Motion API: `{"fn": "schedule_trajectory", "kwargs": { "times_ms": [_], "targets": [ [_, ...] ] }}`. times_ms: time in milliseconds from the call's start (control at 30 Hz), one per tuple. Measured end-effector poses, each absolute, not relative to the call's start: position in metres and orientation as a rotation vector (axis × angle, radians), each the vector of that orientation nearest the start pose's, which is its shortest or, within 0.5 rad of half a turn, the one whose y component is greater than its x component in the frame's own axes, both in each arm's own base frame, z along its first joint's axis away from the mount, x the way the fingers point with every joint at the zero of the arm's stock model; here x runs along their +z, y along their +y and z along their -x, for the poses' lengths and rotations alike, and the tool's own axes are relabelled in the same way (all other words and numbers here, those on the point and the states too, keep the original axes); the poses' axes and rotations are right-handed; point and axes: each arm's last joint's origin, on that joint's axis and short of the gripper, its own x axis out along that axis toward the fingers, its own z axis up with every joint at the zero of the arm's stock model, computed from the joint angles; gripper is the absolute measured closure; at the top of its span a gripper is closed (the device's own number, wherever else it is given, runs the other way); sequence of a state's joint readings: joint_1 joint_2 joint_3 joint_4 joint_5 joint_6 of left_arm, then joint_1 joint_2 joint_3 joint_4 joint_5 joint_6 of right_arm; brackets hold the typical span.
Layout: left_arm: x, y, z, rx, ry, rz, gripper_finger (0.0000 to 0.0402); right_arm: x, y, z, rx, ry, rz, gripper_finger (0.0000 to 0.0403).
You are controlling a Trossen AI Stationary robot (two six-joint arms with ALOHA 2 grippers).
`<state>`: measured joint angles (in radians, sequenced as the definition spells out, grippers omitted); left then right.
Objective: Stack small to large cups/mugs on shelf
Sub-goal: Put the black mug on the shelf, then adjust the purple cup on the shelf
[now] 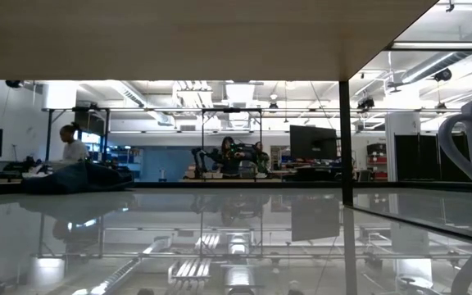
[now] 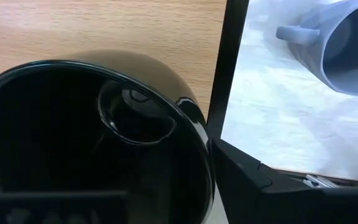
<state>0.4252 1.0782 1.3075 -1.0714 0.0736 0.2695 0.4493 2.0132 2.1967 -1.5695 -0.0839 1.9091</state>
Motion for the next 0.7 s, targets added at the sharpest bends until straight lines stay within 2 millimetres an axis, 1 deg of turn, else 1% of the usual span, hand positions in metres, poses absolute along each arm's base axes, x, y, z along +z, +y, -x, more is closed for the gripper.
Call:
{"fn": "schedule_trajectory", "kwargs": {
  "times_ms": [433, 600, 700],
  "targets": [
    [0.381, 0.072, -0.164, 0.219, 0.836, -0.045, 0.0307, 0.388, 0.157, -0.315, -0.884, 1.086, -1.296, 0.0280],
    [0.384, 0.069, -0.160, 0.208, 0.811, -0.016, 0.0307, 0.402, 0.148, -0.305, -0.855, 0.974, -1.246, 0.0280],
    [0.385, 0.067, -0.157, 0.191, 0.799, -0.007, 0.0307, 0.412, 0.140, -0.299, -0.849, 0.874, -1.209, 0.0283]
  ]
}}
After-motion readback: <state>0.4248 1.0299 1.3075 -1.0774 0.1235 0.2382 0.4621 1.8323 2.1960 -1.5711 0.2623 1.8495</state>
